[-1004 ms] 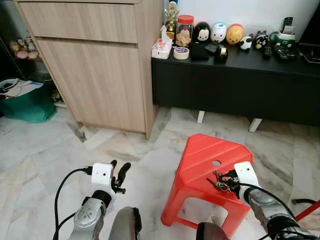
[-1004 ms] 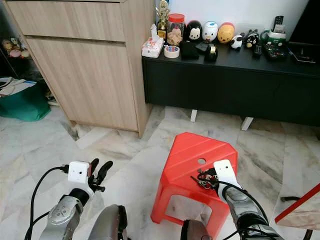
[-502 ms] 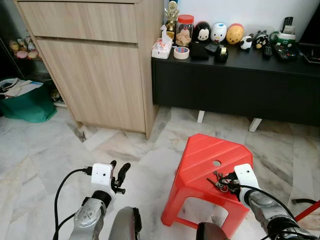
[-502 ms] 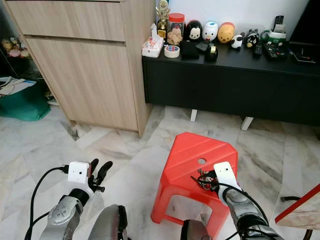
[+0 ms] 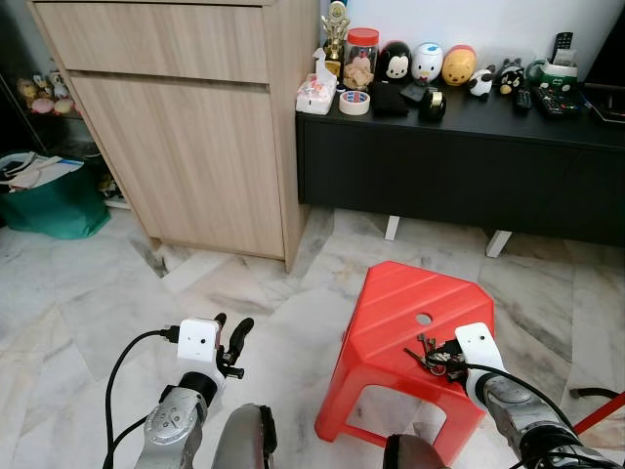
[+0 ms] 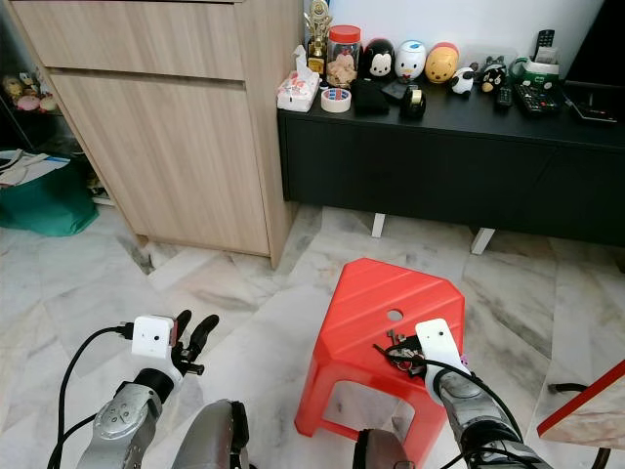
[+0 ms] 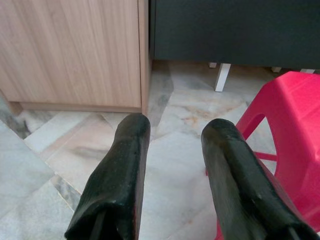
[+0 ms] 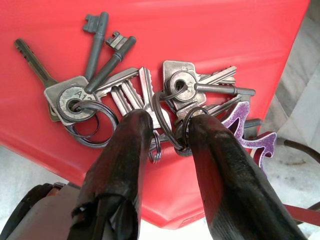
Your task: Hang keys on a hook
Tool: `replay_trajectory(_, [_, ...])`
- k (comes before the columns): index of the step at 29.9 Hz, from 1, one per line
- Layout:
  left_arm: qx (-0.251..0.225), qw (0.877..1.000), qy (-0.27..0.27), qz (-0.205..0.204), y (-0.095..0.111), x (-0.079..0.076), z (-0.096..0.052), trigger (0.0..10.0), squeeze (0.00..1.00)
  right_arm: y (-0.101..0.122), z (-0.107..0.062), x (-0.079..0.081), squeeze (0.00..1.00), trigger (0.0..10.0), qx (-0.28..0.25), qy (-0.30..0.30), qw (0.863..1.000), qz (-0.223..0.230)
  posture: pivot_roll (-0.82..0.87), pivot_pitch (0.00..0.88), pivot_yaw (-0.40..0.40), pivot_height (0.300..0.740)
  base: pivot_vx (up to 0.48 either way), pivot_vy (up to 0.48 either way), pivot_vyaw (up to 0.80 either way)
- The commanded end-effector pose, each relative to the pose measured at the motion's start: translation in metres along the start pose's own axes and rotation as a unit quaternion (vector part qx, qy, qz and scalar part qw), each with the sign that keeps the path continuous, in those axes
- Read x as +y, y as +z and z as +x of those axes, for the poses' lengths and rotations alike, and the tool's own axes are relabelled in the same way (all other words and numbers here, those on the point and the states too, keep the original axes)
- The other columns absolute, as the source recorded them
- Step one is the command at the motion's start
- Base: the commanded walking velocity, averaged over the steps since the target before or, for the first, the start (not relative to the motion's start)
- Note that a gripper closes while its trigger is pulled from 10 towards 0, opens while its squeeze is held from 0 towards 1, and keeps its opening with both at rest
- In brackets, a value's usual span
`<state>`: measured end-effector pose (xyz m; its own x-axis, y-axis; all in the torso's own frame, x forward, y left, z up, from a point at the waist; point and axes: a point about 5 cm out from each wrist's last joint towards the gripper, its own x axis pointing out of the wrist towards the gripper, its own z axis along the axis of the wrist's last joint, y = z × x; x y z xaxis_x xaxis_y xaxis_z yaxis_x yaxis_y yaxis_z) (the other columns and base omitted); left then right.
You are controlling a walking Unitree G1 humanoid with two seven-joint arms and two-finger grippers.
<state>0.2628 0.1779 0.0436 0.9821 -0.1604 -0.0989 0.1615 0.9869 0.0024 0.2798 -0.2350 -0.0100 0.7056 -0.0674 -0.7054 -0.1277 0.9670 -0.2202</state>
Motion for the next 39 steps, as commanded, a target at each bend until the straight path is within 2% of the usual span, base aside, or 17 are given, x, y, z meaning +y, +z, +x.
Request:
replay_trajectory(1, [0.013,1.000,0.003,0.003,-0.0058,0.0013,-0.0038,10.0,0.00,0.0042,0.0001,-0.0014,0.00,10.0,-0.015,-0.008,1.000,0.011,0.07,0.055,-0.013,0.602,0.000,0.000,0.00])
replay_trajectory(7, [0.013,1.000,0.003,0.004,-0.0062,0.0009,-0.0039,10.0,0.00,0.0114,-0.0005,-0.0078,0.00,10.0,-0.031,-0.031,0.999,0.017,0.07,0.055,-0.012,0.602,0.000,0.000,0.00])
replay_trajectory(14, [0.014,1.000,0.003,0.003,-0.0063,0.0004,-0.0036,10.0,0.00,0.0081,0.0002,-0.0037,0.00,10.0,-0.019,-0.017,1.000,0.011,0.07,0.054,-0.013,0.602,0.000,0.000,0.00])
replay_trajectory(15, [0.014,1.000,0.003,0.003,-0.0064,0.0003,-0.0036,10.0,0.00,0.0072,0.0003,-0.0027,0.00,8.3,-0.016,-0.016,1.000,0.011,0.07,0.055,-0.014,0.602,0.000,0.000,0.00])
replay_trajectory(16, [0.014,1.000,0.003,0.003,-0.0064,0.0002,-0.0036,10.0,0.00,0.0070,0.0003,-0.0026,0.00,8.3,-0.016,-0.015,1.000,0.012,0.07,0.055,-0.014,0.602,0.000,0.000,0.00])
replay_trajectory(17, [0.014,1.000,0.003,0.003,-0.0065,0.0001,-0.0037,10.0,0.00,0.0067,0.0004,-0.0025,0.00,0.0,-0.015,-0.017,1.000,0.011,0.07,0.055,-0.014,0.602,0.000,0.000,0.00])
replay_trajectory(33, [0.021,1.000,0.000,0.003,-0.0089,-0.0007,-0.0048,10.0,0.00,0.0030,0.0008,0.0007,0.00,0.0,0.000,-0.012,1.000,0.004,0.07,0.059,-0.015,0.602,0.000,0.000,0.00])
replay_trajectory(37, [0.021,1.000,0.001,0.004,-0.0088,-0.0004,-0.0046,10.0,0.00,0.0043,0.0007,-0.0003,0.00,0.0,-0.009,-0.021,1.000,0.009,0.07,0.059,-0.015,0.602,0.000,0.000,0.00])
replay_trajectory(39, [0.021,1.000,0.001,0.004,-0.0087,-0.0003,-0.0045,10.0,0.00,0.0106,0.0005,-0.0014,0.00,0.0,-0.034,-0.028,0.999,0.023,0.07,0.059,-0.015,0.602,0.000,0.000,0.00])
